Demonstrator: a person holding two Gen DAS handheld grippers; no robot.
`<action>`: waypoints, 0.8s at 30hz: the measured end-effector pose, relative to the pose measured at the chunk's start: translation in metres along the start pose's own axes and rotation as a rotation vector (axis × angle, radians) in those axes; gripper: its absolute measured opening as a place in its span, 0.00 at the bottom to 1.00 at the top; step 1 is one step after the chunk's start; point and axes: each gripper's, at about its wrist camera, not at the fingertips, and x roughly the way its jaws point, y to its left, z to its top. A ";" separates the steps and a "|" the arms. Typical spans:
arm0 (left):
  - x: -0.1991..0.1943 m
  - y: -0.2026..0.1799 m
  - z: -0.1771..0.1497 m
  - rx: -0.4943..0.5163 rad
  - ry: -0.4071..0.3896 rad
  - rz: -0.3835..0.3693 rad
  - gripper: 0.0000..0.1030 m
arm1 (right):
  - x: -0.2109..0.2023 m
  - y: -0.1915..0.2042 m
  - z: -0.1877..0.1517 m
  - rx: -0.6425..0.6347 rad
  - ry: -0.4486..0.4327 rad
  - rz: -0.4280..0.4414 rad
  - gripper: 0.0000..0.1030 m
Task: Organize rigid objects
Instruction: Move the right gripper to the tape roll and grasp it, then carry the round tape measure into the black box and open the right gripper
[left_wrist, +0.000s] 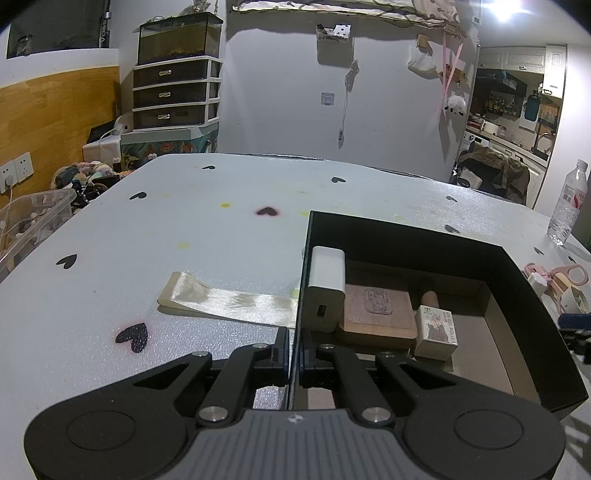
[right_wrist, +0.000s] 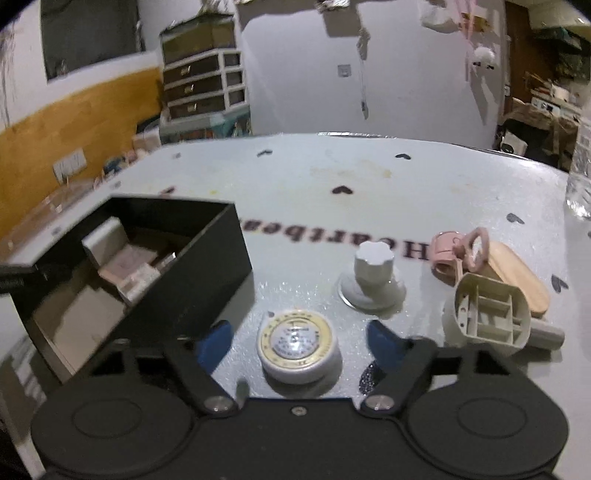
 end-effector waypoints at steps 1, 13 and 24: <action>0.000 0.000 0.000 0.000 0.000 0.000 0.04 | 0.003 0.002 0.000 -0.012 0.009 -0.003 0.70; 0.000 0.000 0.000 0.002 0.000 0.001 0.04 | 0.014 0.011 0.000 -0.065 0.046 -0.045 0.52; 0.000 -0.001 0.000 0.005 0.001 0.000 0.04 | 0.004 0.003 0.009 -0.060 0.007 0.024 0.51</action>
